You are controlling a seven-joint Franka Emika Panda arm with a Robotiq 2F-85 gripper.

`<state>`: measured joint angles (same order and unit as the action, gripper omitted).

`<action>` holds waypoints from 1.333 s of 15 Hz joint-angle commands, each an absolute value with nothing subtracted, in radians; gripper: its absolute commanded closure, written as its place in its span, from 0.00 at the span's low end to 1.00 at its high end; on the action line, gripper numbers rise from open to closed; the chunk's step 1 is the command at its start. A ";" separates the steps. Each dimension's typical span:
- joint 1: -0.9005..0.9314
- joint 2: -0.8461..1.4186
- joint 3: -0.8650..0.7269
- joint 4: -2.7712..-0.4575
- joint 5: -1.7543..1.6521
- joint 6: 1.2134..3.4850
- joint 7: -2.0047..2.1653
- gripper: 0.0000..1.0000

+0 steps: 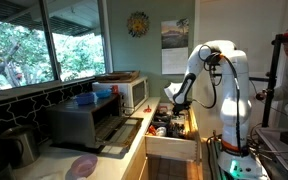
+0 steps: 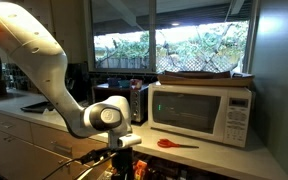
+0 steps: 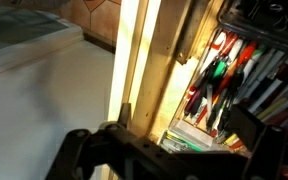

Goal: Remove the pen from the open drawer and put it on the counter

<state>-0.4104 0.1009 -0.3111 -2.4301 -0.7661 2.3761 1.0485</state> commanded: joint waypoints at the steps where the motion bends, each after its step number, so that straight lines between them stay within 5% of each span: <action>1: -0.403 0.159 -0.359 -2.424 -0.724 2.444 1.064 0.00; 10: -0.405 0.400 -0.503 -2.372 -0.623 2.941 1.034 0.00; 19: -0.348 0.475 -0.514 -2.357 -0.263 2.967 0.807 0.00; 20: -0.354 0.484 -0.506 -2.356 -0.238 2.991 0.787 0.09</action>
